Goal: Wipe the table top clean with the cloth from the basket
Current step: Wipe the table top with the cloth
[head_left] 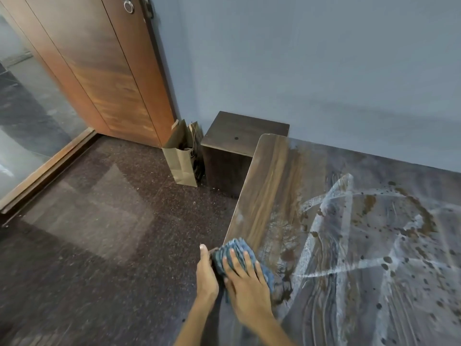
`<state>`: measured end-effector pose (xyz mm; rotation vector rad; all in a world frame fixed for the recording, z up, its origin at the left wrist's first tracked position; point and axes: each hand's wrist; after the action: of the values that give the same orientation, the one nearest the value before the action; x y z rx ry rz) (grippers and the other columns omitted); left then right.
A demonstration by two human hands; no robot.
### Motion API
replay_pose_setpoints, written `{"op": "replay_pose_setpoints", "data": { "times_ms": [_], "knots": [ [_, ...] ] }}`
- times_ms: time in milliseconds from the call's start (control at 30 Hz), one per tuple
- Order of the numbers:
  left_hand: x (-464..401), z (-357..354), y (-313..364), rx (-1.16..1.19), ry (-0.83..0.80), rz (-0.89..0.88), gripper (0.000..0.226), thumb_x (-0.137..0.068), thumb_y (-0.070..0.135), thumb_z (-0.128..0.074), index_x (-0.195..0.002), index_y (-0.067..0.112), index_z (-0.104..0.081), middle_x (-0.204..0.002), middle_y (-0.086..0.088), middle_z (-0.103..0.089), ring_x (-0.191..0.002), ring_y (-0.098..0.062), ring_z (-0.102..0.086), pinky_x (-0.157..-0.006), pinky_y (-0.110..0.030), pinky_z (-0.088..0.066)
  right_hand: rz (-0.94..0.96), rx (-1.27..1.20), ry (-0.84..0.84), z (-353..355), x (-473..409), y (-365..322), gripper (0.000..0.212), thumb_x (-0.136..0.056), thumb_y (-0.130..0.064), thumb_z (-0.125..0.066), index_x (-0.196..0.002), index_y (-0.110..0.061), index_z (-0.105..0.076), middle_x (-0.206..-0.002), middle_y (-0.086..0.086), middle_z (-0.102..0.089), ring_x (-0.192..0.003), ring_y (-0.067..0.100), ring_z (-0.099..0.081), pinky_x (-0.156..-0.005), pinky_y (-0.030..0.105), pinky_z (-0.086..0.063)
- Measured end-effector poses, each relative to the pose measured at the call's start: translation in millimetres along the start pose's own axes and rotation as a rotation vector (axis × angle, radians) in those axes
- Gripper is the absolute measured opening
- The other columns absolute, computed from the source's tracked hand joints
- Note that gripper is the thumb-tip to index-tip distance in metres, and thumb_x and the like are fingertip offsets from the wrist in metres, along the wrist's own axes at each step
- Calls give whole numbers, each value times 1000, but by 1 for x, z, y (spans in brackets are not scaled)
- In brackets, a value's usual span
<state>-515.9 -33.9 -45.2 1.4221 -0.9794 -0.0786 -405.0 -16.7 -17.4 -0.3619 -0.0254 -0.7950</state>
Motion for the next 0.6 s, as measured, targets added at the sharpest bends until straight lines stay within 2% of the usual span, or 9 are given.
{"op": "replay_pose_setpoints", "data": {
  "times_ms": [67,100,167,233,300,400,467,533,600],
  "knots": [
    [1,4,-1,0,18,19,61,-95,52,-24,-94,7,-65,-96,-8,-69,-90,-13,-63,-79,-26,-46,-36,-12,-107,7,16,11,52,-100,-44,-14,-123,-39,-60,-133,-17,-55,-120,18,-56,-112,35,-16],
    [2,5,-1,-15,5,22,61,-95,52,-23,-95,8,-65,-95,-3,-68,-89,-8,-61,-76,-22,-43,-111,40,-103,12,15,22,53,-100,-46,-11,-130,-38,-53,-140,-15,-47,-126,20,-51,-114,36,-6],
    [6,6,1,-35,-12,21,61,-95,52,-22,-101,8,-64,-98,1,-65,-90,-4,-58,-78,-18,-40,-181,79,-39,15,-6,49,48,-100,-47,-14,-147,-36,-21,-157,-10,-11,-145,23,-16,-118,39,9],
    [8,9,0,-59,-21,15,64,-96,51,-21,-111,4,-61,-105,-1,-62,-97,-11,-56,-89,-23,-37,-271,18,-61,21,-37,61,51,-102,-43,-14,-151,-33,-2,-159,-8,9,-147,23,8,-119,40,5],
    [14,11,0,-85,-33,2,65,-96,51,-20,-118,4,-59,-111,-2,-58,-104,-13,-51,-94,-26,-33,-288,0,-45,25,-62,51,51,-103,-39,-15,-151,-30,0,-159,-5,10,-146,24,11,-119,42,1],
    [18,10,1,-72,-34,10,65,-97,49,-19,-118,2,-58,-112,-4,-59,-108,-15,-52,-97,-25,-34,-156,-48,-66,13,-58,16,51,-103,-36,-16,-151,-30,1,-158,-5,14,-145,24,17,-116,40,10],
    [19,11,3,-36,-57,16,64,-97,48,-17,-105,5,-64,-105,-4,-66,-105,-15,-59,-89,-18,-42,-34,-55,-66,-6,-26,0,51,-103,-35,-20,-151,-32,-2,-156,-9,16,-145,23,17,-114,37,15],
    [21,13,3,10,-59,37,67,-96,50,-16,-98,6,-66,-104,-7,-68,-96,-12,-62,-78,-15,-46,32,-5,-7,-14,8,2,49,-102,-37,-28,-149,-37,-14,-155,-16,5,-147,23,3,-114,38,19],
    [24,18,0,-10,-25,35,71,-96,53,-15,-110,1,-62,-116,-10,-61,-104,-14,-56,-91,-19,-37,-4,35,1,-12,24,18,48,-102,-42,-25,-148,-40,-11,-154,-20,4,-146,22,3,-113,39,21]
  ]
}}
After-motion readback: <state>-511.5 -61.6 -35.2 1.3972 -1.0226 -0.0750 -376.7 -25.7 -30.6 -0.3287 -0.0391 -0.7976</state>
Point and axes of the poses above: each hand's wrist, its own x-axis away from the middle knuckle, its own z-axis out of the back of the hand, y = z × x
